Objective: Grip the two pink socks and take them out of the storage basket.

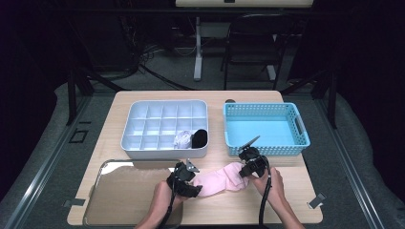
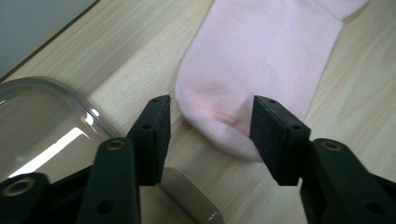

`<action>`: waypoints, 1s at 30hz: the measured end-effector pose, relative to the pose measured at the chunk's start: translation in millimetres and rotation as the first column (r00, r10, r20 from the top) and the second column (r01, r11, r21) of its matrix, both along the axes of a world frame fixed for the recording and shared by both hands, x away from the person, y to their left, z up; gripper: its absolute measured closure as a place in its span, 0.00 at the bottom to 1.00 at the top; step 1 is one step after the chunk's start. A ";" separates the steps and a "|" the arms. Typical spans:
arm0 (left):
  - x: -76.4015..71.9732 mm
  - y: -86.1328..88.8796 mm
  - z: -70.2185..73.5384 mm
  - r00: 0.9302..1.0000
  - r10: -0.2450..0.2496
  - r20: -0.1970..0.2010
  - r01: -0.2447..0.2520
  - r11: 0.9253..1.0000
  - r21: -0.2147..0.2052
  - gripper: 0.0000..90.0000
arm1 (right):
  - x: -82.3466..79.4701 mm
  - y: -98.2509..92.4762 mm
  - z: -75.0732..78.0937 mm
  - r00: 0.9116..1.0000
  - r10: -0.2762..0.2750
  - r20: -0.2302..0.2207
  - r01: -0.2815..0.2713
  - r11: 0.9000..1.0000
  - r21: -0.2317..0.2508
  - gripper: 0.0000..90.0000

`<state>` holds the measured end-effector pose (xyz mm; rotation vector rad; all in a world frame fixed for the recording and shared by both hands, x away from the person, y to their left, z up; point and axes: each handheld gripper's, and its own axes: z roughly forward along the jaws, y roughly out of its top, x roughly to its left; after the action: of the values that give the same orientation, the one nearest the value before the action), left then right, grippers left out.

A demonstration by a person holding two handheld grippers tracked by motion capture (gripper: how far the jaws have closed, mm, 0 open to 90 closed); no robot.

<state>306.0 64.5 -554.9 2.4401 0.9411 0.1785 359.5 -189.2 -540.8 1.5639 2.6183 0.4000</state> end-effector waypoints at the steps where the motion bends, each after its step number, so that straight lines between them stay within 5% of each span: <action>1: 0.3 0.1 -0.1 1.000 -0.005 -0.003 0.005 1.000 -0.002 0.58 | -1.2 0.3 -2.0 0.999 -0.026 0.019 0.026 1.000 0.018 0.85; 11: -0.1 -6.1 -3.8 0.999 -0.046 0.007 0.046 0.999 0.017 0.84 | 1.3 -7.8 0.1 1.000 -0.016 -0.005 0.016 1.000 -0.008 0.81; 14: 0.0 -6.2 -3.8 0.999 -0.044 0.008 0.044 0.999 0.015 0.85 | 2.2 -10.4 2.1 0.999 -0.027 -0.033 0.029 0.999 0.044 0.74; 18: 0.9 -4.5 -3.2 0.999 -0.037 0.000 0.037 0.999 0.011 0.76 | 2.7 -22.4 14.9 0.999 -0.049 0.023 0.046 0.992 0.120 0.73; 23: 0.5 -3.1 1.6 1.000 -0.028 -0.002 0.028 1.000 -0.006 0.64 | 5.6 -25.8 6.1 0.998 -0.067 -0.009 0.067 0.992 0.106 0.69; 30: -3.1 1.3 9.6 0.999 -0.004 0.034 0.005 1.000 -0.024 0.37 | 5.4 -18.1 0.1 0.999 -0.041 -0.022 0.043 0.997 0.067 0.84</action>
<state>303.0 65.9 -545.3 2.4090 0.9182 0.2051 364.9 -207.3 -540.7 1.6488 2.6080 0.4764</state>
